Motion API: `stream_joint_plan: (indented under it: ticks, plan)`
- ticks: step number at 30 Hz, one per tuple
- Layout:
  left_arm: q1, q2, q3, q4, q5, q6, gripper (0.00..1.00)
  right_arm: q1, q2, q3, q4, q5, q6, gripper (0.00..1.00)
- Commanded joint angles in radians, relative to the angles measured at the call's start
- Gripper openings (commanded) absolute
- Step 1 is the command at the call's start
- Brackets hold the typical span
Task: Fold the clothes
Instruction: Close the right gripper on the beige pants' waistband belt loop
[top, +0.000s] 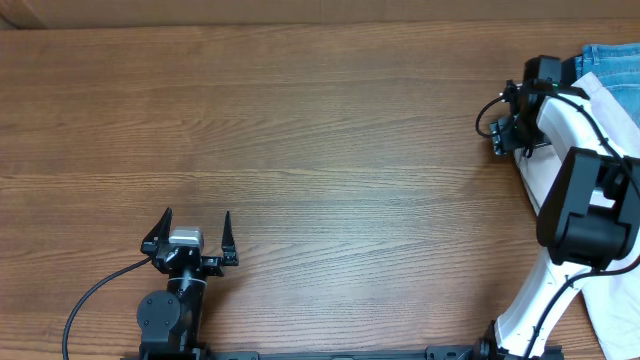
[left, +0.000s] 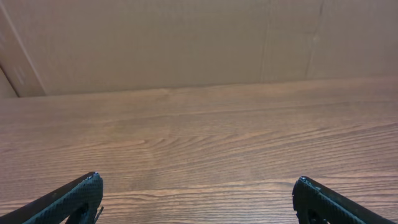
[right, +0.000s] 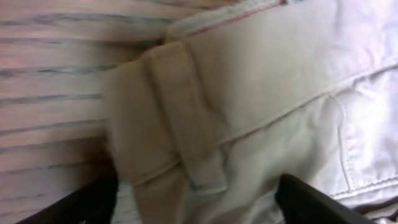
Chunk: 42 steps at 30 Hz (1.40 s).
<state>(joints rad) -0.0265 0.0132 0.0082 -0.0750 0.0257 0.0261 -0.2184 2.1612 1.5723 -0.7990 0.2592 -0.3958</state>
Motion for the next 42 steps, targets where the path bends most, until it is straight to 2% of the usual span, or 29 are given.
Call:
stream_joint_plan:
  ticks: [1,5,9,10,13,17,19,29,42]
  plan:
    - [-0.006,-0.008,-0.003,0.0,-0.003,0.012,1.0,-0.008,0.063,-0.002,0.004,-0.025,-0.001,0.77]
    - [-0.006,-0.008,-0.003,0.0,-0.002,0.012,1.0,-0.008,0.099,-0.002,0.015,-0.008,-0.001,0.77]
    - [-0.006,-0.008,-0.003,0.0,-0.003,0.012,1.0,-0.008,0.1,-0.001,0.028,0.065,0.007,0.57]
    - [-0.006,-0.008,-0.003,0.0,-0.002,0.012,1.0,-0.008,0.1,0.0,0.028,0.073,0.007,0.48]
    - [-0.006,-0.008,-0.003,0.0,-0.003,0.012,1.0,-0.008,0.1,0.0,0.027,0.073,0.007,0.37]
    - [-0.006,-0.008,-0.003,0.0,-0.002,0.012,1.0,0.001,0.1,0.001,0.03,0.089,0.009,0.1]
    - [-0.006,-0.008,-0.003,0.0,-0.002,0.012,1.0,0.006,0.099,0.012,0.029,0.092,0.042,0.04]
    - [-0.006,-0.008,-0.003,0.0,-0.002,0.012,1.0,0.029,0.017,0.077,0.011,0.086,0.135,0.04]
    - [-0.006,-0.008,-0.003,0.0,-0.002,0.012,1.0,0.063,-0.11,0.079,0.0,0.008,0.188,0.04]
